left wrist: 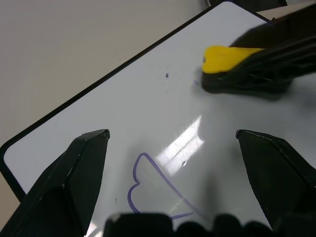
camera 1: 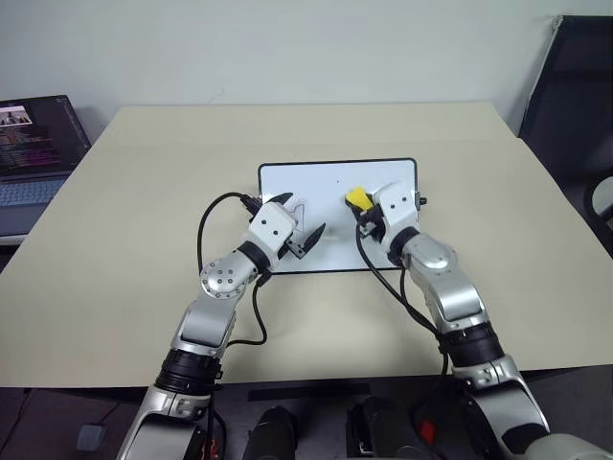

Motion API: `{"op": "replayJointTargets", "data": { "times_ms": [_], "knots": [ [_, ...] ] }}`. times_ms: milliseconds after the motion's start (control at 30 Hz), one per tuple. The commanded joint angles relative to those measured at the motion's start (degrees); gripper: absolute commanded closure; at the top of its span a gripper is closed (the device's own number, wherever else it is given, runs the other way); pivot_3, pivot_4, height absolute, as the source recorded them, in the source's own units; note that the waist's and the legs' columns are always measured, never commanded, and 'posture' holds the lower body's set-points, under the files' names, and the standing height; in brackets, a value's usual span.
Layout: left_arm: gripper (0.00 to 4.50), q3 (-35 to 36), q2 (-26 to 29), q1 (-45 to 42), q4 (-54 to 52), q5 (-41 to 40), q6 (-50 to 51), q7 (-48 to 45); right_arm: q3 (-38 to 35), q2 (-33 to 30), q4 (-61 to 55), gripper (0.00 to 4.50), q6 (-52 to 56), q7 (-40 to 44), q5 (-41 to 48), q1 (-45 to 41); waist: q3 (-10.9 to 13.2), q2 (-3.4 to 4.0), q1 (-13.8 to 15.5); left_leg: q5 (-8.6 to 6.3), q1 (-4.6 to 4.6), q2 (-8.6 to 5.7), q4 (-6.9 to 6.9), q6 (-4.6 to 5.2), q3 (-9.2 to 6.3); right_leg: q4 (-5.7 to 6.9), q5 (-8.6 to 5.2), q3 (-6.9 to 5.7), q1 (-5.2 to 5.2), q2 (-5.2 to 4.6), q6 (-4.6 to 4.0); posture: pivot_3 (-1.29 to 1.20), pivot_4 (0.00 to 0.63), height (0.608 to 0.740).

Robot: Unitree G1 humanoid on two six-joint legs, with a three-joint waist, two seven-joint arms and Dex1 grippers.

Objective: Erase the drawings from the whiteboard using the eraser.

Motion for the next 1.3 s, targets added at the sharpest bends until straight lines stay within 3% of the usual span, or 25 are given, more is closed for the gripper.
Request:
{"op": "replayJointTargets", "data": {
  "times_ms": [33, 233, 533, 1067, 1300],
  "knots": [
    [0.00, 0.59, 0.34, -1.61, -0.62, -0.47, -1.60, -0.48, -1.62, 1.82, 1.71, 3.32, -5.98, -0.96, 1.43, -3.73, 0.00, 0.00, 0.05, 0.00, -0.07, 0.00, -0.01, 0.00, -0.01, -0.04, 0.00, 0.00, -0.04, 0.01, 0.00, 0.00, 0.150, 0.740],
    [0.00, 1.12, 0.75, -1.24, -1.58, -0.35, -1.33, -0.68, -0.14, 3.42, 5.17, 3.32, -8.42, -0.86, -0.12, -5.45, 0.00, 0.00, 0.17, -0.01, -0.29, -0.04, -0.02, -0.01, -0.01, -0.16, 0.01, 0.00, -0.17, -0.09, -0.01, 0.00, 0.150, 0.740],
    [0.00, 1.36, 0.99, 0.74, -4.41, 0.06, -0.23, 0.25, 4.86, 1.07, 2.35, 3.32, 2.54, -0.27, -5.43, -1.89, 0.00, 0.01, 0.17, -0.01, -0.22, -0.02, 0.00, -0.01, -0.03, -0.05, 0.01, -0.01, -0.17, -0.08, -0.01, 0.00, 0.150, 0.740],
    [0.00, 0.36, 0.15, -1.55, -1.54, -0.12, -1.17, -0.48, -0.04, -5.74, -11.41, 3.32, 12.16, 0.73, -3.97, 7.95, 0.00, 0.00, 0.42, 0.00, -0.19, -0.08, 0.06, 0.00, -0.05, -0.03, 0.01, -0.04, -0.11, -0.09, 0.00, 0.00, 0.150, 0.740],
    [0.00, 0.22, -0.18, -2.68, 0.24, -0.22, -2.25, -1.03, -1.84, -2.37, -12.15, 3.32, 7.96, -0.98, -0.92, 5.97, 0.00, -0.01, 0.28, 0.00, -0.12, -0.06, 0.06, 0.00, -0.05, 0.02, 0.01, -0.03, -0.08, -0.06, 0.00, 0.00, 0.150, 0.740]
  ]
}}
